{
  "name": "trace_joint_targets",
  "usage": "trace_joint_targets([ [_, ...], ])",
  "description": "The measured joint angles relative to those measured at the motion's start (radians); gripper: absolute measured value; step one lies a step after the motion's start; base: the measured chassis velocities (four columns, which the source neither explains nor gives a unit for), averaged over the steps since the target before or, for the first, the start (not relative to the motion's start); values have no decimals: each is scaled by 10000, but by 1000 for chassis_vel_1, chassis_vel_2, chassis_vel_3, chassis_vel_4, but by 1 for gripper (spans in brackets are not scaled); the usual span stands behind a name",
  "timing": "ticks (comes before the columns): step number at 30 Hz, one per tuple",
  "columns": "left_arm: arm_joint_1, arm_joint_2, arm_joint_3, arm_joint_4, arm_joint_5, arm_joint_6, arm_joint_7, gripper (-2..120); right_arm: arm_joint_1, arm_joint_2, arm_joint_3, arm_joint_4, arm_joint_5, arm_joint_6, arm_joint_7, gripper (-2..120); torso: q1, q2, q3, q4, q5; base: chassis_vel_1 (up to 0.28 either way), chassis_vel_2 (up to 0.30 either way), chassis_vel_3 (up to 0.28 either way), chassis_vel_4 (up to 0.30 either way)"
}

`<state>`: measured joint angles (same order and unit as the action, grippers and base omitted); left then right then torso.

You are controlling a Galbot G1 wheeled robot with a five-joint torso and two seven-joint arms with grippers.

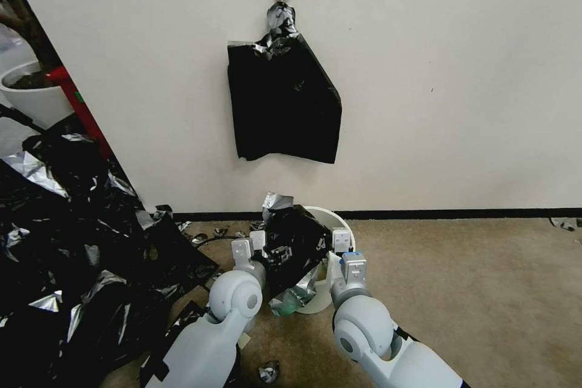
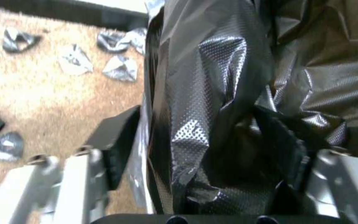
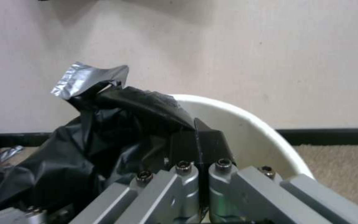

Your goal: Place a trash bag onto the trash bin.

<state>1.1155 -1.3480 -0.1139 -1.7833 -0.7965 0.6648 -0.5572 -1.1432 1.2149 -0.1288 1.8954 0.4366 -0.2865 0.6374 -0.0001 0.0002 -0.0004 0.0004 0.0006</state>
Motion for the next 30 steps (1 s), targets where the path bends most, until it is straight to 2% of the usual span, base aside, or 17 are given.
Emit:
trace_joint_targets([
  [3,-86,-98,-204,-1,-726,567,-326,54,-55,-18,47,-84,-426,134,-191,0,0,1,0,0,-1,0,0,0,0],
  [6,-121,-115,-285,0,-988,652,-393,49,-73,-27,97,-111,-592,193,-258,0,0,0,0,-1,-3,0,0,0,0],
  [7,-149,-109,-345,0,-1113,671,-411,40,-93,-63,167,-124,-744,252,-319,0,0,0,2,-2,-5,0,0,0,0],
  [9,-155,-100,-368,0,-1145,676,-411,39,-99,-82,196,-124,-789,271,-340,0,0,0,2,-3,-6,0,0,0,0],
  [11,-166,-6,-470,-35,-1267,672,-414,26,-116,-214,315,-122,-981,358,-445,0,0,-1,4,-5,-9,0,0,0,0],
  [13,-166,11,-487,-39,-1292,666,-414,24,-115,-228,327,-121,-992,365,-459,0,1,-1,4,-5,-9,0,0,0,0],
  [16,-146,137,-700,-109,-1580,664,-384,9,-77,-374,490,-115,-1031,399,-540,0,1,-3,6,-7,-11,0,0,0,0],
  [17,-146,137,-700,-109,-1580,664,-384,9,-77,-374,490,-115,-1031,399,-540,0,1,-3,6,-7,-11,0,0,0,0],
  [18,-106,173,-791,-177,-1615,660,-322,5,-22,-412,588,-128,-997,400,-570,0,1,-3,7,-8,-12,0,0,0,0],
  [21,15,277,-904,-378,-1547,482,-38,3,94,-474,808,-172,-773,377,-658,0,1,-3,7,-8,-10,0,0,0,0],
  [25,400,673,-1129,-1055,-925,177,1054,3,434,-651,1466,-458,117,32,-939,0,1,-3,5,-5,-6,0,0,0,0],
  [26,400,673,-1129,-1055,-925,177,1054,3,434,-651,1466,-458,117,32,-939,0,1,-3,5,-5,-6,0,0,0,0],
  [29,681,859,-1369,-1504,-522,165,1789,3,548,-909,1884,-778,738,-92,-1119,0,1,-3,5,-5,-5,0,0,0,0],
  [30,681,859,-1369,-1504,-522,165,1789,3,548,-909,1884,-778,738,-92,-1119,0,1,-3,5,-5,-5,0,0,0,0],
])
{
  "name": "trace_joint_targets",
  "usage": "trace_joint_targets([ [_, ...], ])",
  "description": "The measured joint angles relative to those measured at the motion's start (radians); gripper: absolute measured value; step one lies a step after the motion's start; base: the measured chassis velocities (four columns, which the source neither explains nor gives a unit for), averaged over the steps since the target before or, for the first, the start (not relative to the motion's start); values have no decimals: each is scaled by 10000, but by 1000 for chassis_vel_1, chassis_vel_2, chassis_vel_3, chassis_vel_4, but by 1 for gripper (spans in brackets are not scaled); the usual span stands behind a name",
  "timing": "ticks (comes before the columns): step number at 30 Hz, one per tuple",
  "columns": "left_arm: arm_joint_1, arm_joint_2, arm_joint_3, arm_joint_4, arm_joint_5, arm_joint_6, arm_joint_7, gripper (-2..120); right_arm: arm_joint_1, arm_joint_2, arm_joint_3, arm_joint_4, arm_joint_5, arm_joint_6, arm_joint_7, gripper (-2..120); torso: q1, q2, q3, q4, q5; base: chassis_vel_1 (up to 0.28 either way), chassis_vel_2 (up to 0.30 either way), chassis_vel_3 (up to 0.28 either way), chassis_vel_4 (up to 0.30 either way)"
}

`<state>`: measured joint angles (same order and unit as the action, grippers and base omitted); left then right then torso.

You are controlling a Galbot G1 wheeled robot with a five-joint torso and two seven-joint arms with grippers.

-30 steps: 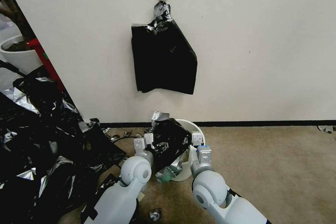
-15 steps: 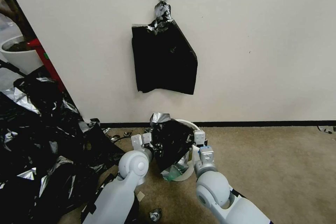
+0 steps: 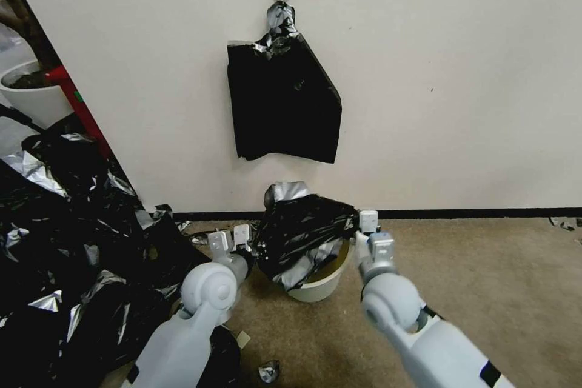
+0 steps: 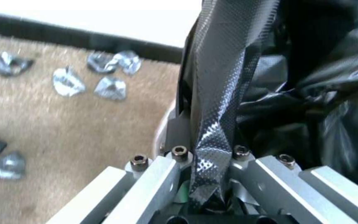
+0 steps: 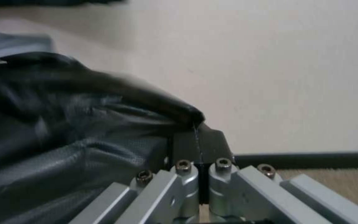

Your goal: Place a trash bag onto the trash bin.

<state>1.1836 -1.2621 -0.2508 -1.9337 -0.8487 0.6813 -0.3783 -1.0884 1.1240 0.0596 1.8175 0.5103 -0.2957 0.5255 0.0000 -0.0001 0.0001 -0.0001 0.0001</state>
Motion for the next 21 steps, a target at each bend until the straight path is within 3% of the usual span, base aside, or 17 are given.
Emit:
trace_joint_targets([
  [4,187,70,-194,-324,409,-536,499,3,-239,-401,362,25,571,-126,-151,0,0,0,0,0,0,0,0,0,0],
  [6,171,54,-229,-295,771,-1920,626,3,-845,-760,410,659,1360,-358,-124,0,0,0,-1,0,0,0,0,0,0],
  [7,171,54,-229,-295,771,-1920,626,3,-845,-760,410,659,1360,-358,-124,0,0,0,-1,0,0,0,0,0,0],
  [9,106,-24,-257,-207,838,-2967,667,3,-1627,-997,201,1530,2277,-570,-36,0,0,0,-1,-2,-5,0,0,0,0],
  [14,66,-209,-348,-208,761,-3491,776,3,-2261,-859,-430,2162,3055,-596,-6,0,0,0,-2,-2,-5,0,0,0,0],
  [15,67,-337,-401,-286,632,-3517,777,3,-2269,-549,-772,2152,3305,-571,-20,0,0,1,-2,-1,-1,0,0,0,0],
  [21,129,-639,-556,-499,273,-3490,670,5,-1781,463,-1114,1252,3517,-476,-290,0,0,0,-2,2,-2,0,0,0,0],
])
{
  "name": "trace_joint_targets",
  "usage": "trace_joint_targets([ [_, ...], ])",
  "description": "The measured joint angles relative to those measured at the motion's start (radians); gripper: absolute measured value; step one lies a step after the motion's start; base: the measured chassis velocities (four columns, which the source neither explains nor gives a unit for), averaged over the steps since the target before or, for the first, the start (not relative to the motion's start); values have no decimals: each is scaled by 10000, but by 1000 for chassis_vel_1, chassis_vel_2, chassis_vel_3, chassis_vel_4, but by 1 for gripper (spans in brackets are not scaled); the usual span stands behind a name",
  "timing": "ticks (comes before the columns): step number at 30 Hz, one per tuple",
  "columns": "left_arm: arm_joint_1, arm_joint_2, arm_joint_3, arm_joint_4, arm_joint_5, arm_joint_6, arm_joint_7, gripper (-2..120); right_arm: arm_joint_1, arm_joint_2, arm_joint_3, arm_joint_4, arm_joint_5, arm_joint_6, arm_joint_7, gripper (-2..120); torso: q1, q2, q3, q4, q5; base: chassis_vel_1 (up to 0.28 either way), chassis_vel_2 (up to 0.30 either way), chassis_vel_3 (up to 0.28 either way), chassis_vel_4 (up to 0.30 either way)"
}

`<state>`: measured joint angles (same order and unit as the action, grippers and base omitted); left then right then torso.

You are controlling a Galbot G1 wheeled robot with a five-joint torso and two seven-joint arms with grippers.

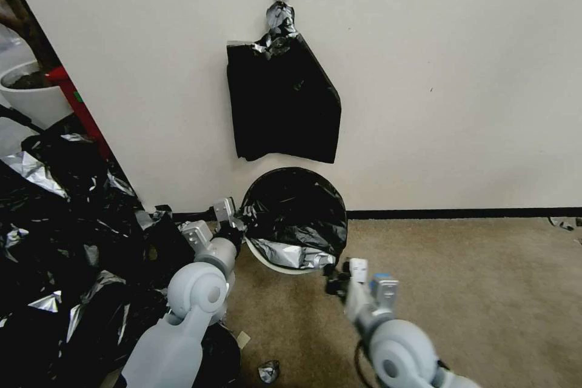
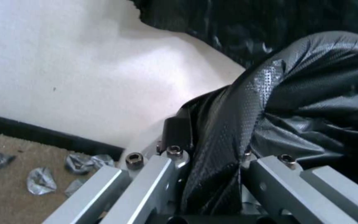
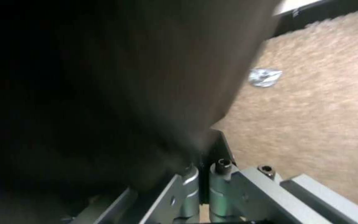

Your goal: Place a trash bag onto the trash bin.

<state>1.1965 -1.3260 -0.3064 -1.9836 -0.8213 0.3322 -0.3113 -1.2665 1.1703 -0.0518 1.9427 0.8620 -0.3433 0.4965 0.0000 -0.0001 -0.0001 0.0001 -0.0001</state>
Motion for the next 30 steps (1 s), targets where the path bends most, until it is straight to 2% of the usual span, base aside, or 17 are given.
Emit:
trace_joint_targets([
  [1,44,-82,-121,-113,-153,59,-101,6,289,420,6,-587,-348,263,-224,0,0,0,0,2,1,0,0,0,0],
  [3,71,-102,-181,-163,-221,110,-134,6,401,571,14,-900,-750,517,-409,0,0,0,0,2,1,0,0,0,0],
  [4,103,-95,-259,-205,-268,151,-149,6,498,696,32,-1398,-1953,1170,-841,0,0,0,1,3,0,0,0,0,0],
  [5,113,-72,-325,-224,-276,159,-149,6,504,697,81,-1635,-2808,1557,-1164,0,0,0,1,2,0,0,0,0,0],
  [6,113,-72,-325,-224,-276,159,-149,6,504,697,81,-1635,-2808,1557,-1164,0,0,0,1,2,0,0,0,0,0],
  [8,116,16,-461,-231,-289,185,-148,6,384,548,178,-1918,-4608,2270,-1730,0,0,0,0,-1,-2,0,0,0,0],
  [9,116,16,-461,-231,-289,185,-148,6,384,548,178,-1918,-4608,2270,-1730,0,0,0,0,-1,-2,0,0,0,0],
  [11,82,111,-573,-147,-273,192,-152,5,125,287,309,-1994,-6438,3107,-2375,10,0,0,0,-1,3,0,0,0,0],
  [13,63,125,-583,-101,-266,196,-162,4,54,215,360,-1992,-6900,3317,-2490,14,-1,0,0,0,2,0,0,0,0],
  [15,-111,114,-596,163,-177,234,-299,3,-396,-250,539,-1568,-8632,3896,-2809,30,0,0,1,-1,2,0,0,0,0],
  [19,-297,45,-577,383,-160,367,-442,3,-810,-551,637,-1080,-9227,3966,-2754,45,0,0,0,-2,2,0,0,0,0],
  [20,-297,45,-577,383,-160,367,-442,3,-810,-551,637,-1080,-9227,3966,-2754,45,0,0,0,-2,2,0,0,0,0],
  [22,-364,26,-562,465,-171,501,-540,3,-1001,-503,790,-900,-9957,4403,-2547,59,0,0,0,-2,0,0,0,0,0],
  [23,-364,26,-562,465,-171,501,-540,3,-1001,-503,790,-900,-9957,4403,-2547,59,0,0,0,-2,0,0,0,0,0],
  [25,-411,24,-545,506,-200,617,-586,3,-1125,-341,930,-812,-10929,5229,-2474,68,0,0,0,-1,0,0,0,0,0],
  [28,-429,13,-521,519,-207,690,-596,3,-1109,-189,894,-805,-11355,5923,-2500,82,0,0,1,-2,0,0,0,0,0],
  [30,-430,9,-511,519,-207,696,-595,3,-1086,-166,871,-805,-11361,6004,-2524,86,0,0,0,-2,1,0,0,0,0],
])
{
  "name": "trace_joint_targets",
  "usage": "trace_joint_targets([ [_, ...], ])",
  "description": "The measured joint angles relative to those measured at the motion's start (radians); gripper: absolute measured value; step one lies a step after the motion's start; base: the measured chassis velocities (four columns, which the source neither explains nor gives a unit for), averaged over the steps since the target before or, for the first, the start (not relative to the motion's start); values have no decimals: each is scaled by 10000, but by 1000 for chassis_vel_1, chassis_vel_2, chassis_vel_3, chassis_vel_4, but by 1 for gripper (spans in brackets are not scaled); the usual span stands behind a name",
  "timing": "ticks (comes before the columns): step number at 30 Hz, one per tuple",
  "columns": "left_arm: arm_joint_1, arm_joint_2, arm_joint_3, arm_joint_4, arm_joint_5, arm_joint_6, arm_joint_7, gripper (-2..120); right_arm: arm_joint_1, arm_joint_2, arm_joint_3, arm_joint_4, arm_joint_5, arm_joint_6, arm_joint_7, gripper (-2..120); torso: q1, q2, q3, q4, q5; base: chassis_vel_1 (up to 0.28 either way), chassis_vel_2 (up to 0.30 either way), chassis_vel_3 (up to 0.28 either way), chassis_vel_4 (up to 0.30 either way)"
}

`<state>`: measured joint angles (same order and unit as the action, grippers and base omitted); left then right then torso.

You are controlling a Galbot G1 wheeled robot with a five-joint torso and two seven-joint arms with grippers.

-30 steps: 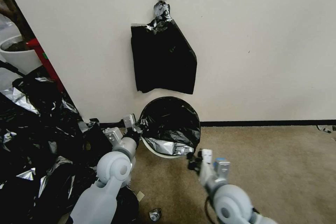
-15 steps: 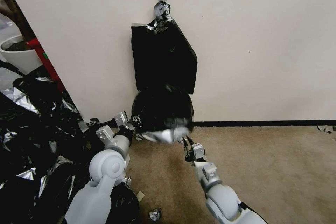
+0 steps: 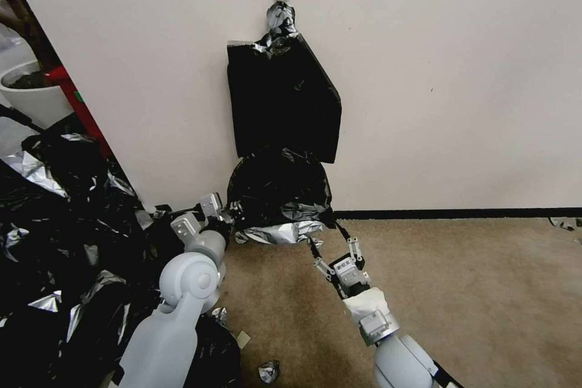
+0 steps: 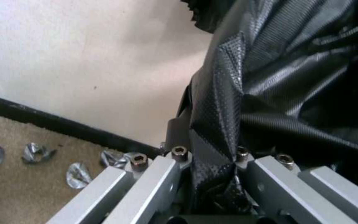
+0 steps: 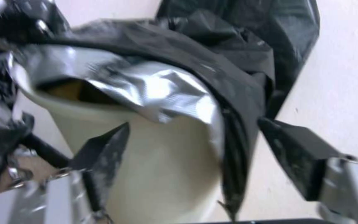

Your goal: Place a trash bag onto the trash bin.

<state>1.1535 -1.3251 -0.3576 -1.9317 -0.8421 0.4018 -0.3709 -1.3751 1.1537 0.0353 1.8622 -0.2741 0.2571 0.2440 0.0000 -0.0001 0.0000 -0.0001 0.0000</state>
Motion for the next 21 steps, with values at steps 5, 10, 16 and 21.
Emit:
trace_joint_targets([
  [5,6,-11,27,27,4,20,-3,3,190,82,-16,-116,164,568,-412,96,0,0,0,1,0,0,0,0,0],
  [10,22,-10,28,81,50,29,-5,3,298,43,-23,-186,587,881,-859,80,0,0,0,1,0,0,0,0,0],
  [16,65,-1,47,115,210,57,-6,3,372,19,-47,-212,1132,1236,-1409,58,0,0,0,1,0,0,0,0,0],
  [21,109,-29,70,109,279,58,-6,3,423,24,-2,-314,1425,1444,-1904,38,0,0,0,1,0,0,0,0,0],
])
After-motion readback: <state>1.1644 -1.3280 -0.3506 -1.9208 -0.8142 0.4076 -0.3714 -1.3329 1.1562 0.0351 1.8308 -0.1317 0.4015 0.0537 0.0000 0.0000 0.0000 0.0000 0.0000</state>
